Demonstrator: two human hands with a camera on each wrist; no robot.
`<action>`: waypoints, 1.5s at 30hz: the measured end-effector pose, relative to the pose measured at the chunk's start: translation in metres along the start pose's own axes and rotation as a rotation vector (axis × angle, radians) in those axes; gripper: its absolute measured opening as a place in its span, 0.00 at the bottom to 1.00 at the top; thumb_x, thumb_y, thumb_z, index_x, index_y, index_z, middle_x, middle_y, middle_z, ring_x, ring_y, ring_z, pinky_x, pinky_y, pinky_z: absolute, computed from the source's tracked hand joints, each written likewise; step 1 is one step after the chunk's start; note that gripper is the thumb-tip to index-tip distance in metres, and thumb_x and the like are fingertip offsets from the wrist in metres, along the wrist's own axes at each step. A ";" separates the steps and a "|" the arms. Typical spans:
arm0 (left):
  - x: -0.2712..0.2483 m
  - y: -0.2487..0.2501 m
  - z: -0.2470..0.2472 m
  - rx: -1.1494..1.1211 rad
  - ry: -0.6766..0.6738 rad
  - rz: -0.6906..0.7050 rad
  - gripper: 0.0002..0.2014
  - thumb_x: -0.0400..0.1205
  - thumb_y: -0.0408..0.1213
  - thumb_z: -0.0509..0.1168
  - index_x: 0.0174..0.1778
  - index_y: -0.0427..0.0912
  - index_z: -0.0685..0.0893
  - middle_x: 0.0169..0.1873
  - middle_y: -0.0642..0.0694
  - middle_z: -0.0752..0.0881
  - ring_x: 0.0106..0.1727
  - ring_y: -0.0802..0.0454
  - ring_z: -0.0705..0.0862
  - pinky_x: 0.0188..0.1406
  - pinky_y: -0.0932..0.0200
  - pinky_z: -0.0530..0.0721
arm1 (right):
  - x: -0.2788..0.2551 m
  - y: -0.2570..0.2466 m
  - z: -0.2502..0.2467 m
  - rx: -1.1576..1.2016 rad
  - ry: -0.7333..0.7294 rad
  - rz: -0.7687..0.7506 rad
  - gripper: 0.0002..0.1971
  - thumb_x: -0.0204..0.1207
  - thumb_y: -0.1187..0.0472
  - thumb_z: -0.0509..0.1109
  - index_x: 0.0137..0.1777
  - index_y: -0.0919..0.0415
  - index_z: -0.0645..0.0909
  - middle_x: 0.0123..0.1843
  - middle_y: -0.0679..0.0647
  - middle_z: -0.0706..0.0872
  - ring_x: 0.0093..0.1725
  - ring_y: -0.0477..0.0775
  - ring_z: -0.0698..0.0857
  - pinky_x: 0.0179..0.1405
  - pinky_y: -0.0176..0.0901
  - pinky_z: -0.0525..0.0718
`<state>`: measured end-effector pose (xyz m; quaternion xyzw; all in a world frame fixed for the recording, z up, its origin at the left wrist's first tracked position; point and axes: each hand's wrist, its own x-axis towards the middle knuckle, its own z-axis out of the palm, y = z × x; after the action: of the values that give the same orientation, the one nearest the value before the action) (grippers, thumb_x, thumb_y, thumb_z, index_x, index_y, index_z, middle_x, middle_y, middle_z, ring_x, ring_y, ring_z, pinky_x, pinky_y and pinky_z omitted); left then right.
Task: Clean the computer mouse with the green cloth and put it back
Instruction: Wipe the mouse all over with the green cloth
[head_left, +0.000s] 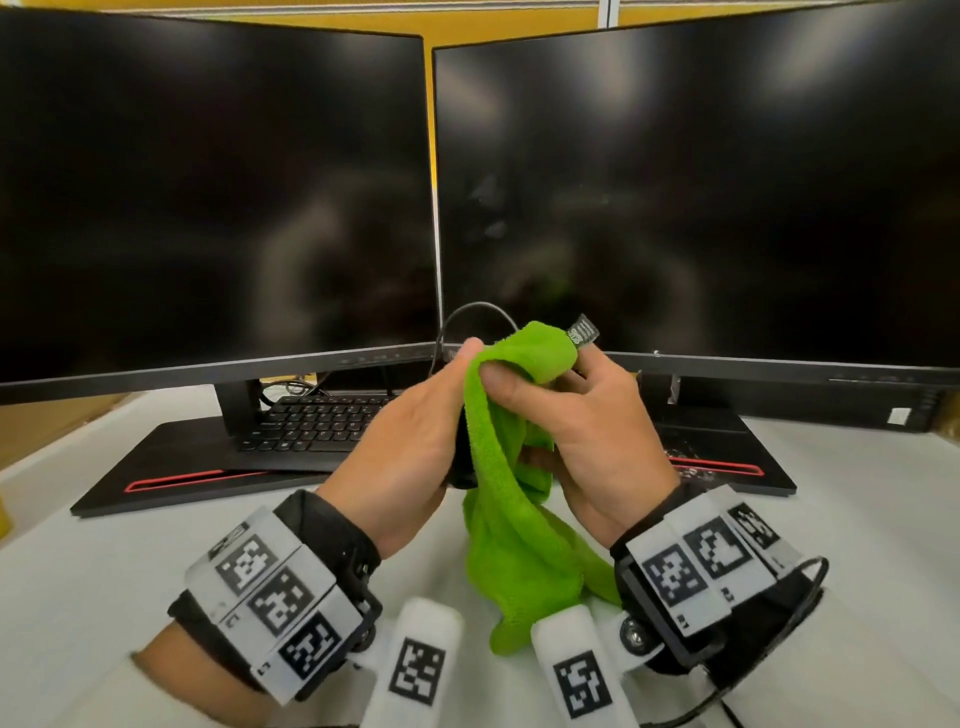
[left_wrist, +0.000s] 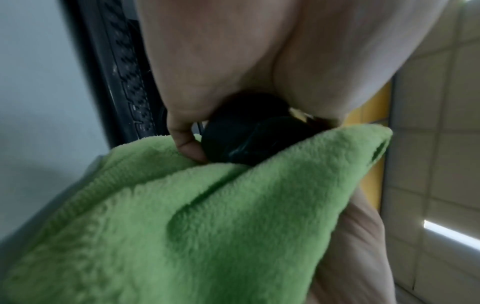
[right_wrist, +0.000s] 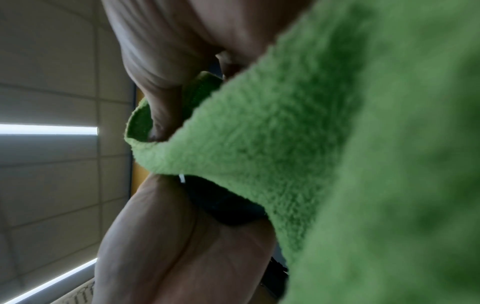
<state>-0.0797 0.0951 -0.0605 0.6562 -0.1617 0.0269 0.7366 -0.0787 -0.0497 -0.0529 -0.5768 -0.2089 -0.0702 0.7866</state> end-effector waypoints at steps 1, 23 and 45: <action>-0.001 -0.001 0.000 0.045 -0.029 0.026 0.27 0.91 0.60 0.54 0.74 0.47 0.87 0.68 0.42 0.91 0.72 0.43 0.89 0.78 0.36 0.79 | -0.001 -0.002 0.000 -0.004 0.007 0.006 0.30 0.49 0.51 0.88 0.54 0.59 0.87 0.50 0.61 0.95 0.50 0.63 0.95 0.49 0.67 0.93; -0.002 -0.001 -0.010 0.308 -0.161 0.220 0.26 0.90 0.50 0.52 0.71 0.36 0.85 0.66 0.39 0.91 0.71 0.48 0.88 0.75 0.55 0.83 | 0.007 -0.003 -0.014 0.108 0.001 0.173 0.13 0.70 0.63 0.78 0.55 0.61 0.91 0.45 0.58 0.92 0.46 0.59 0.91 0.50 0.60 0.88; -0.009 0.008 -0.011 0.740 -0.521 0.118 0.31 0.86 0.64 0.56 0.57 0.36 0.84 0.47 0.33 0.83 0.47 0.43 0.80 0.60 0.38 0.84 | 0.032 -0.019 -0.053 0.203 0.344 0.266 0.16 0.78 0.64 0.74 0.64 0.68 0.89 0.46 0.63 0.90 0.38 0.60 0.91 0.32 0.53 0.92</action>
<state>-0.0882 0.1089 -0.0561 0.8497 -0.3583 -0.0414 0.3847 -0.0431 -0.1016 -0.0359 -0.4967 0.0003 -0.0417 0.8669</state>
